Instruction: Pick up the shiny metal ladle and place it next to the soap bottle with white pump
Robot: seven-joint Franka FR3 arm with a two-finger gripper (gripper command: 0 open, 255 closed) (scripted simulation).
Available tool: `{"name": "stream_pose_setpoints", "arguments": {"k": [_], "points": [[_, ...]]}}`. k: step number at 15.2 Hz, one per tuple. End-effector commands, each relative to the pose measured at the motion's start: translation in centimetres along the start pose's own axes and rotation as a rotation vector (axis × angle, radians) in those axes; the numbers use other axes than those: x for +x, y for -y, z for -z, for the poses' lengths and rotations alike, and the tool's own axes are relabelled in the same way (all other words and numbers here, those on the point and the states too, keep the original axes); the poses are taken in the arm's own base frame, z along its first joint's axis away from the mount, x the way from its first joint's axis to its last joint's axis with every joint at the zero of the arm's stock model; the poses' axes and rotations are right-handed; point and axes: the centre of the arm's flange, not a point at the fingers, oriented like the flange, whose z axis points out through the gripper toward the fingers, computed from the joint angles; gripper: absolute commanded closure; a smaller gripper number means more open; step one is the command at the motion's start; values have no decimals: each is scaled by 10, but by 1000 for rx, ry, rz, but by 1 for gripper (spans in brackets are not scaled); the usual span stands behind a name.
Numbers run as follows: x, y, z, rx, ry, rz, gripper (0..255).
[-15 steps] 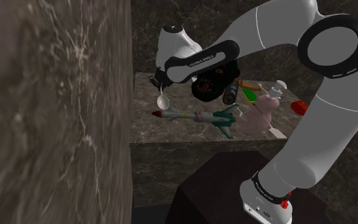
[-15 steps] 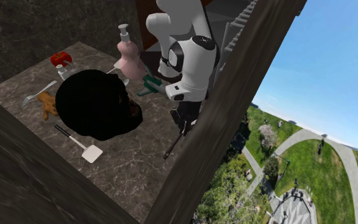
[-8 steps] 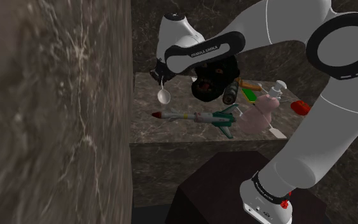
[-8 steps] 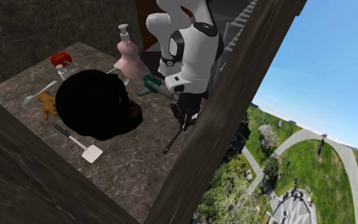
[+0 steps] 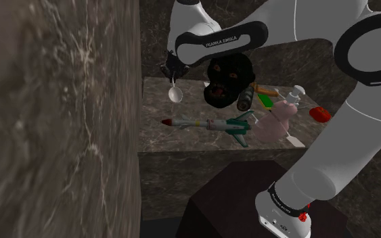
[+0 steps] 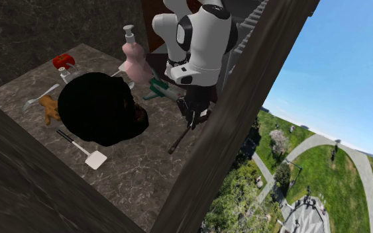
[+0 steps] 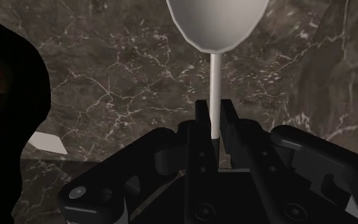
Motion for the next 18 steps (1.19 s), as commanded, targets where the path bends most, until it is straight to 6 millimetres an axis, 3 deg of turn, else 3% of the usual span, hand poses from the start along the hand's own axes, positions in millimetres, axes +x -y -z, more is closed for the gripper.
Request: {"name": "stream_pose_setpoints", "arguments": {"k": [1, 18], "points": [[3, 1, 10, 0, 0, 0, 255], [31, 0, 95, 0, 0, 0, 255]]}}
